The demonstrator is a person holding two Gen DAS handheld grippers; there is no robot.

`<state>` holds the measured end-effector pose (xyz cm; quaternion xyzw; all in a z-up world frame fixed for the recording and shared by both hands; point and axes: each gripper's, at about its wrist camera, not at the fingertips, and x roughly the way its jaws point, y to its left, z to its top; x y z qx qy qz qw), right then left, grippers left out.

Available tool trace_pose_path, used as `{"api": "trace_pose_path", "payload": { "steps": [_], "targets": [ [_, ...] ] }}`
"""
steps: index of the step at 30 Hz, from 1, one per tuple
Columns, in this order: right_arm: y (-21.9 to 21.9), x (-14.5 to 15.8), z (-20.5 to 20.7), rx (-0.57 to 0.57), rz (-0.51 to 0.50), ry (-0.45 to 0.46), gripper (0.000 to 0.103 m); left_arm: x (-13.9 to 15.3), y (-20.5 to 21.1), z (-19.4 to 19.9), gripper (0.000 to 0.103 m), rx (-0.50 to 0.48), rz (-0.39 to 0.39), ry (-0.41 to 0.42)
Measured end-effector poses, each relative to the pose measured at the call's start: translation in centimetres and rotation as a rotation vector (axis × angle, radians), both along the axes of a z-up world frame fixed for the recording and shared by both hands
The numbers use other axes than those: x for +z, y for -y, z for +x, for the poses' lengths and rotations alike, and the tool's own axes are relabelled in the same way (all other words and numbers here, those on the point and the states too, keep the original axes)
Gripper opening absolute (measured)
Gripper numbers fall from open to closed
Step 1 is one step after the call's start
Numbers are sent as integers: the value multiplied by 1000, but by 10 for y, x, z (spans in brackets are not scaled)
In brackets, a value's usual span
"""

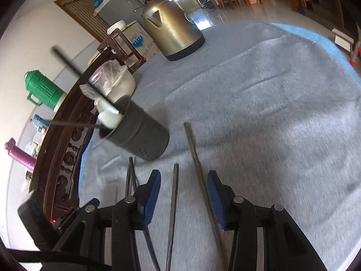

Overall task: Organize utensils
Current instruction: 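Lower the left tool onto a dark chopstick and close while the right tool grasps another, then lift the chopstick with the left tool over the grey cup while the right tool carries its own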

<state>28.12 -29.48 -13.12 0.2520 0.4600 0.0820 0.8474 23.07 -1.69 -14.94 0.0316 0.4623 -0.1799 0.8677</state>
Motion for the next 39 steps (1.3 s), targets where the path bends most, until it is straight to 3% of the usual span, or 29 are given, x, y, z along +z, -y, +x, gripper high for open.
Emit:
{"api": "trace_pose_path", "payload": {
  "steps": [6,9,14,20,23,25,27,29,39],
  "targets": [
    [1,-2,40,40,15,-22,46,-7,8,23,44,-13,33,-42],
    [0,-14,59,56,40,-61,39,-10,10,31,40,-18,35,-62],
    [-4,-33,77,66,52,-94,39,-14,14,41,40,-21,24,-81],
    [-14,-42,92,53,1,-105,38,-21,16,51,37,-17,8,-110],
    [-18,-47,96,54,-28,-117,27,-25,15,58,28,-5,-1,-126],
    [-21,-47,97,52,-64,-114,14,-28,15,61,23,-4,-23,-137],
    [-21,-46,95,56,-75,-99,9,-30,19,65,15,-4,-16,-141],
    [-21,-40,91,50,-96,-72,8,-30,22,67,9,-9,-15,-139],
    [0,-7,49,10,-60,42,8,-3,11,52,5,2,-60,-56]
  ]
}}
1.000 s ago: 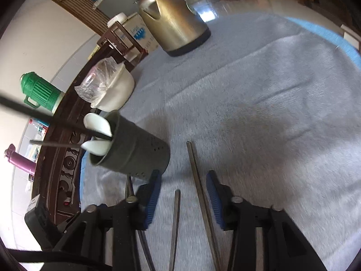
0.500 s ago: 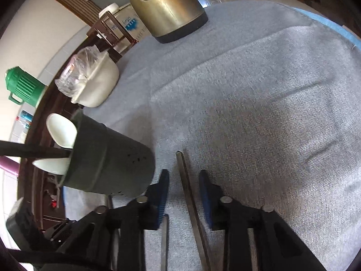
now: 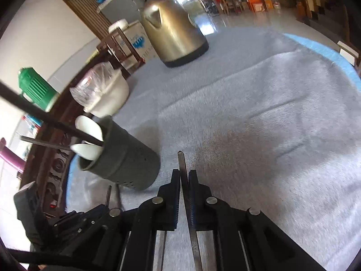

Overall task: Organize utensils
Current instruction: 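Lift the chopstick with the left tool over the grey cup while the right tool carries its own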

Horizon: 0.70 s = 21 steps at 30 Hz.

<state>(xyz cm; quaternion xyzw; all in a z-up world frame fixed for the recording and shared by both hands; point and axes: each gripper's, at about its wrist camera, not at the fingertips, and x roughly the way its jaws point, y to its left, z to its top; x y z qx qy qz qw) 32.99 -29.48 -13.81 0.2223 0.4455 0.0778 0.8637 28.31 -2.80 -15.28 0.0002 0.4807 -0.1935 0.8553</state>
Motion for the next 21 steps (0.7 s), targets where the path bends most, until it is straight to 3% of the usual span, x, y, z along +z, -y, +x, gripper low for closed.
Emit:
{"api": "trace_pose_path", "payload": {
  "steps": [13,17,21],
  "targets": [
    [-3,72,-77,-14,0,232,7,62,-18,-56,5,15,-93,171],
    [-5,66,-72,-11,-54,183,9,77,-22,-71,5,15,-109,224],
    [7,39,-45,-24,-47,55,13,85,-22,-81,5,8,-104,281]
  ]
}}
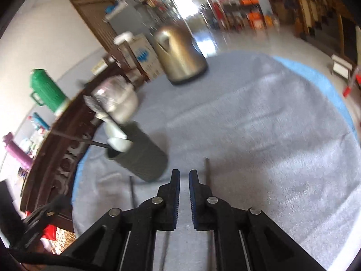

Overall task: Organize utensils
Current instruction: 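Lift the chopstick with the left tool over the grey cup while the right tool carries its own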

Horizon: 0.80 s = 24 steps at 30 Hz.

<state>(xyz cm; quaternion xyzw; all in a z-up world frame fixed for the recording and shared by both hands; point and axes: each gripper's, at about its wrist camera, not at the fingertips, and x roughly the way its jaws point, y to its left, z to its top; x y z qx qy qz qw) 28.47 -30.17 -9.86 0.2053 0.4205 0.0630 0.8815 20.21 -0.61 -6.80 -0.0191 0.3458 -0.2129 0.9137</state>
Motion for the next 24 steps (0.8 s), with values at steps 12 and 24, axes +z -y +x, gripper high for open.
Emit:
{"api": "trace_pose_path", "payload": {
  "steps": [12,24],
  "targets": [
    [-10,-68,76,-7,-53,-210,19,15,-5,-10,5,1,-21,52],
    [-13,-28,36,-11,-157,-26,7,36,-3,-23,5,36,-4,130]
  ]
}}
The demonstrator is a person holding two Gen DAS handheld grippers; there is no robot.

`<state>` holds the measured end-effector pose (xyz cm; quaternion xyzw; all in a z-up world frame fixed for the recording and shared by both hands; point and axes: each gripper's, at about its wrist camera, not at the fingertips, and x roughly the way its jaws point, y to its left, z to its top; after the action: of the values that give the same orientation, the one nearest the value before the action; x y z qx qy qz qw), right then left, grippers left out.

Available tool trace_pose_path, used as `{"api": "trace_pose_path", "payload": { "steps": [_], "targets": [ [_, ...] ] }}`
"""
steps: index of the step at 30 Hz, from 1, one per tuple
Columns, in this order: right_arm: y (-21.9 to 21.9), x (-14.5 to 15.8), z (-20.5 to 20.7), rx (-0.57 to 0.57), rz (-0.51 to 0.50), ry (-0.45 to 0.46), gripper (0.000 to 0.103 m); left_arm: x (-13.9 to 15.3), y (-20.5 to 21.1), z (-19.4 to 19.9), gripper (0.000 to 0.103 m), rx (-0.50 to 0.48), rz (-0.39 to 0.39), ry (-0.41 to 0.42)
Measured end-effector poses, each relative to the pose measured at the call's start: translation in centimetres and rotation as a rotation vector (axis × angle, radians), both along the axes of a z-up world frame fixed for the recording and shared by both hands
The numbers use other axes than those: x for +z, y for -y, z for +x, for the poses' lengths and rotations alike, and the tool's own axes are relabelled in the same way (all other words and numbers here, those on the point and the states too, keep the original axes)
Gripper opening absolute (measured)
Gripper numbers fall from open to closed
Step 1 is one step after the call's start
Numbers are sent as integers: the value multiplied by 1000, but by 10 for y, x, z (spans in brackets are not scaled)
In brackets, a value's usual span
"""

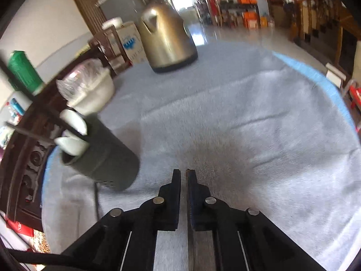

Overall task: Organize utensils
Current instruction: 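Lift the chopstick with the left tool over the grey cup while the right tool carries its own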

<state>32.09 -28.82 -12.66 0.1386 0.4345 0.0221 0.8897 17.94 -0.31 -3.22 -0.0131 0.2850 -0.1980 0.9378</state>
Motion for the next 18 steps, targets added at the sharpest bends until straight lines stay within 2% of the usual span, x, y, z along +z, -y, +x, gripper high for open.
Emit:
{"api": "trace_pose_path", "payload": {
  "steps": [2,5,7,8,9,10,11,12,16,17,18],
  "targets": [
    [2,8,-7,4,7,6,8,2,0,-2,5,4,-2,7],
    [7,8,-1,9,89,-17,11,4,3,-6,5,5,14,29],
    [9,1,8,-9,101,-47,29,3,5,-6,5,2,22,32],
    [8,-4,14,-8,114,-60,35,2,4,-5,5,2,21,28],
    [8,-10,19,-7,123,-76,48,2,4,-5,5,3,18,31],
    [6,-17,25,-11,118,-85,53,1,3,-4,5,2,18,32],
    [3,-23,30,-8,104,-85,53,1,3,-4,5,3,18,33],
    [1,-27,33,-1,93,-89,52,1,2,-3,5,4,17,32],
    [-13,-47,46,24,-3,-140,12,1,-3,-1,5,14,8,26],
    [-17,-46,46,30,-57,-130,7,1,-4,-1,5,16,5,24],
    [-18,-45,45,29,-70,-129,6,2,-5,-1,5,19,2,24]
  ]
}}
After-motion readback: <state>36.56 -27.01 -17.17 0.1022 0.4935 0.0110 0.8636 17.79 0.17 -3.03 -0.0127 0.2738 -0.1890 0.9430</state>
